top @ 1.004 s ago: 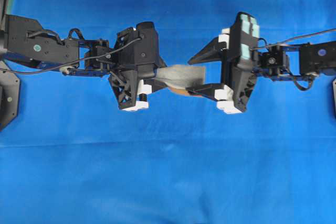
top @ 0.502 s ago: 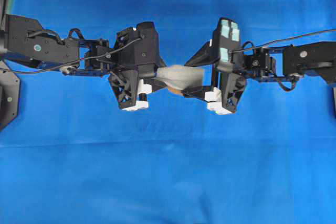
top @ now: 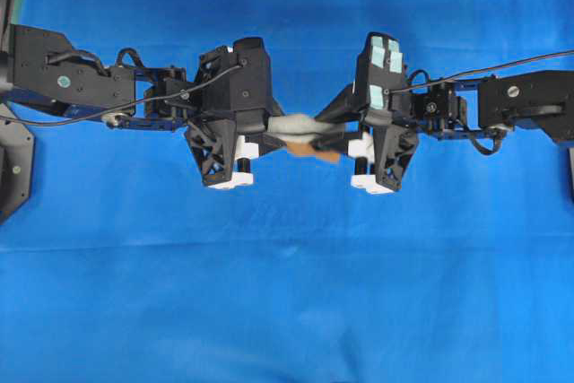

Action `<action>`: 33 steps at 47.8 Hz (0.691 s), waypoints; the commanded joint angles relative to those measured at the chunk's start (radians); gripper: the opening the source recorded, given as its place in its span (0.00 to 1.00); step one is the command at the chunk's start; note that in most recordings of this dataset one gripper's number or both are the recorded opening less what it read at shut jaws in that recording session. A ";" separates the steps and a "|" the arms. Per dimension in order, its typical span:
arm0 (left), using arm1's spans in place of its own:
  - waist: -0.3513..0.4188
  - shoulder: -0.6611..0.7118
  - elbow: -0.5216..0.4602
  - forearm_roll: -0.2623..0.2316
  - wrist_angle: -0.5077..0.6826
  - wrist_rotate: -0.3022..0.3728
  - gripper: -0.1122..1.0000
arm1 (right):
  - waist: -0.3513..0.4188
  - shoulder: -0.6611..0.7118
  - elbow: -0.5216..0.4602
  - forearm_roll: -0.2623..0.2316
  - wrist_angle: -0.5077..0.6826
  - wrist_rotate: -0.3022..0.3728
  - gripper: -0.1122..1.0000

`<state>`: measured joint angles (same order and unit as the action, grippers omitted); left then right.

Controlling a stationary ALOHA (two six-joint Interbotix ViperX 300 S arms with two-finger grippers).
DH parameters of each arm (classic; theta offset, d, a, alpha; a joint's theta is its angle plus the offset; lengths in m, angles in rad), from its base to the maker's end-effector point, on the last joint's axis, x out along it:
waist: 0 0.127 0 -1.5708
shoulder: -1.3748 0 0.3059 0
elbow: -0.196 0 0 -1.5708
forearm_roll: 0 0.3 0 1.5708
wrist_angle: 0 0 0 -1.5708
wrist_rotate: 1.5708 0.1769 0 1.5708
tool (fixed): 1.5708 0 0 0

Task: Hand over the sponge with the left arm and wipe it with the right arm.
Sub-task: 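Open the left gripper and pull it back, leaving sponge in right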

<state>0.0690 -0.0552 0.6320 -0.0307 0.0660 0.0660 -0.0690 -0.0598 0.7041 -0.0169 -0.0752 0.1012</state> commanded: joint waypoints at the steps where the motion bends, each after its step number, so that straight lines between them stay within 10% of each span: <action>1: -0.002 -0.026 -0.012 0.002 -0.011 0.008 0.39 | 0.005 -0.017 -0.020 -0.005 0.005 -0.002 0.29; 13: -0.005 -0.038 -0.008 0.002 -0.043 0.028 0.40 | 0.005 -0.046 -0.014 -0.005 0.041 -0.002 0.24; 23: -0.005 -0.110 0.052 0.002 -0.097 0.031 0.89 | 0.014 -0.092 0.009 -0.005 0.055 -0.002 0.24; 33: -0.017 -0.249 0.161 0.002 -0.166 0.020 0.90 | 0.015 -0.140 0.048 -0.005 0.055 -0.002 0.24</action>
<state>0.0614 -0.2332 0.7716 -0.0307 -0.0675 0.0874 -0.0568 -0.1611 0.7501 -0.0199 -0.0169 0.1028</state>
